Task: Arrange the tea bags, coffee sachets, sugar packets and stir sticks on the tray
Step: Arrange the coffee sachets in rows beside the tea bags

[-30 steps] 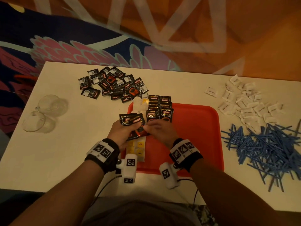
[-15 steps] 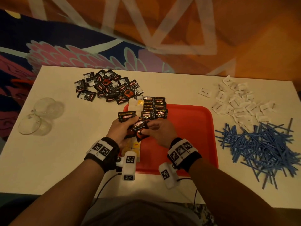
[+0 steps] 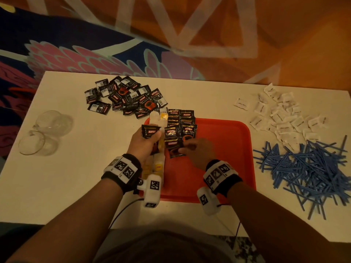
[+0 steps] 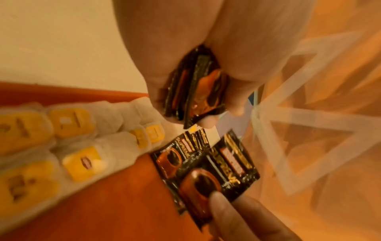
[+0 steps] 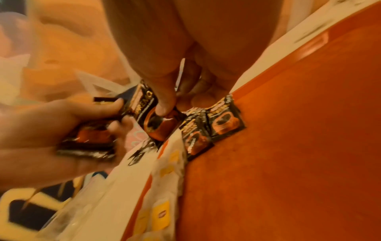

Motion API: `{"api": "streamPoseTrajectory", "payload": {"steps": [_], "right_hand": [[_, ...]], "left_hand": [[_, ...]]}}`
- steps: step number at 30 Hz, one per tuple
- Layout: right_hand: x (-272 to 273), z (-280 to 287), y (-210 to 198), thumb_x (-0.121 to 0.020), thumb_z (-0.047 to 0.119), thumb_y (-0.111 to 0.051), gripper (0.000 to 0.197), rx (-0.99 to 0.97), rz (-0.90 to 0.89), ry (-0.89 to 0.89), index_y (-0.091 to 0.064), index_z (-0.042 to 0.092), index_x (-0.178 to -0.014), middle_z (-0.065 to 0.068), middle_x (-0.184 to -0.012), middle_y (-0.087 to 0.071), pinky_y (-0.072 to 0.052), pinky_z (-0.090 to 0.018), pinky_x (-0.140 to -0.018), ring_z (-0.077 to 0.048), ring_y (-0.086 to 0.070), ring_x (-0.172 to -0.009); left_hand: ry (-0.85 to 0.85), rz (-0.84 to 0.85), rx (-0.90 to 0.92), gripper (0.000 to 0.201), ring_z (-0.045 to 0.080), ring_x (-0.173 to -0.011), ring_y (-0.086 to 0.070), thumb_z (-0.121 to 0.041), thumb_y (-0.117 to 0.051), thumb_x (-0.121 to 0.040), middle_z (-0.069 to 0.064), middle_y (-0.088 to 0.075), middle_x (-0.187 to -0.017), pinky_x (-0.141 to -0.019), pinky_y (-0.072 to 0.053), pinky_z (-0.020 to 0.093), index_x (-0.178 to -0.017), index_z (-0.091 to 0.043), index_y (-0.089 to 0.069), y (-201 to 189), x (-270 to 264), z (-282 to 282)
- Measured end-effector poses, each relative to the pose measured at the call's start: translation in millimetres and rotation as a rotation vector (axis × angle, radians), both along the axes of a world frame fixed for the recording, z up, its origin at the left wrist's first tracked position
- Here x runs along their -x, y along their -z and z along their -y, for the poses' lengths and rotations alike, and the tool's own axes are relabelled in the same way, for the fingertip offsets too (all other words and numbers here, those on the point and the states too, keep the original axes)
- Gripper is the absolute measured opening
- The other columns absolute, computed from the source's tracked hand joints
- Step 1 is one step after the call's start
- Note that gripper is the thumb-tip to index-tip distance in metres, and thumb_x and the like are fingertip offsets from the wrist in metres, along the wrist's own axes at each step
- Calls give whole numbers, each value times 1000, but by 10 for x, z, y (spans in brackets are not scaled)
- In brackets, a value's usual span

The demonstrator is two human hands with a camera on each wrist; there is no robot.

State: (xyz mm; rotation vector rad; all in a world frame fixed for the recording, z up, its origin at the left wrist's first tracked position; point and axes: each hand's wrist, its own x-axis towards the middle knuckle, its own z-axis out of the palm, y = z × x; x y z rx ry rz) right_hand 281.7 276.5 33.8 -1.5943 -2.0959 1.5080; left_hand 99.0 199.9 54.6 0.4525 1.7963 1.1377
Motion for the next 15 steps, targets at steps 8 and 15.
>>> {"api": "streamPoseTrajectory", "payload": {"steps": [8,15], "right_hand": [[-155,-379,365,-85,26,-73,18,99,184,273,-61,21,-98,8,-94,-62,-40,-17,-59,-8,-57,-86],[-34,-466,468,-84,29,-75,19,125,235,301,-59,24,-94,12,-85,-58,-38,-17,-56,-2,-54,-75]], "left_hand": [[833,-540,236,54,22,-126,-47,-15,-59,-94,3,-46,-136,-107,-38,31,-142,-39,-48,106,13,-125],[1030,-673,396,65,27,-136,-43,-22,-58,-95,4,-19,-158,-110,-41,37,-152,-39,-32,200,-95,-305]]}}
